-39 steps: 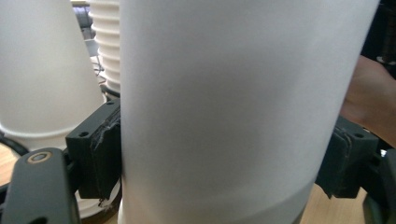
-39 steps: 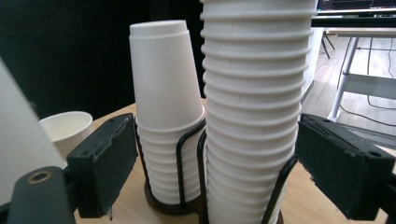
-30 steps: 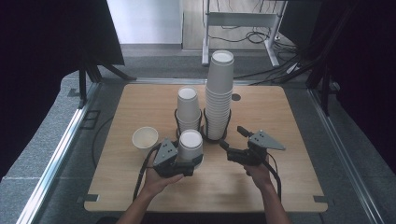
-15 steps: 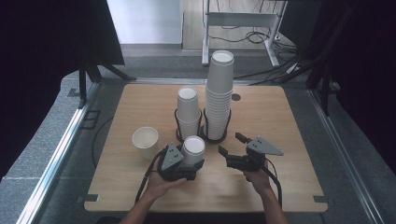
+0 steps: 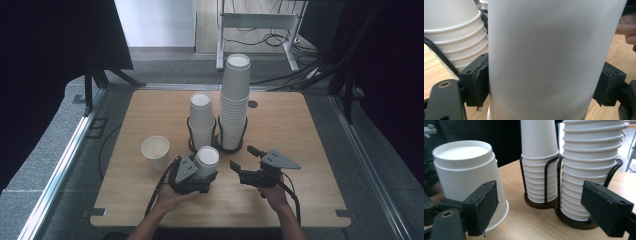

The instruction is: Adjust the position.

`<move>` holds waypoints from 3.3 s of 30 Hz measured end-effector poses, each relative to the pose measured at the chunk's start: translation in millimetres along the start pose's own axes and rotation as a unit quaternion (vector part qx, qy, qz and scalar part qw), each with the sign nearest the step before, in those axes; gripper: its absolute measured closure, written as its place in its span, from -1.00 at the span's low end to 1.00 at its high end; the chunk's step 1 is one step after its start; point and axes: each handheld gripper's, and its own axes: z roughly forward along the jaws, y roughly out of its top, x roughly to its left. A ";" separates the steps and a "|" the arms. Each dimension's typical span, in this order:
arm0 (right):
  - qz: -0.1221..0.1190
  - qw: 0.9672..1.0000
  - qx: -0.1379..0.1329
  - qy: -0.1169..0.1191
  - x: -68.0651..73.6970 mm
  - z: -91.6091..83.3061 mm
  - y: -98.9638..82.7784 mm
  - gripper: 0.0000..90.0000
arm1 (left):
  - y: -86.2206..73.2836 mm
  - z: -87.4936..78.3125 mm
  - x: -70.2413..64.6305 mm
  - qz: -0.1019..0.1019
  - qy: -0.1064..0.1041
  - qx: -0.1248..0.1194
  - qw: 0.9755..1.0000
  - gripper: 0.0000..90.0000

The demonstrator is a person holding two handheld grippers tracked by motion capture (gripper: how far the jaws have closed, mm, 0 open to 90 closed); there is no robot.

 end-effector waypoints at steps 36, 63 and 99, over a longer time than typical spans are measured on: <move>0.017 0.995 0.027 0.099 37.6 25.9 -15.0 -0.71 | -10.6 25.7 -33.8 0.056 -0.027 0.046 0.997 -0.64; 0.074 0.991 -0.005 0.113 29.9 24.7 -15.6 -0.46 | -11.8 34.4 -36.7 0.040 -0.044 0.075 0.995 -0.82; 0.055 0.992 -0.005 0.110 30.1 23.3 -14.8 -0.50 | -12.5 34.4 -35.6 0.056 -0.056 0.090 0.993 -0.73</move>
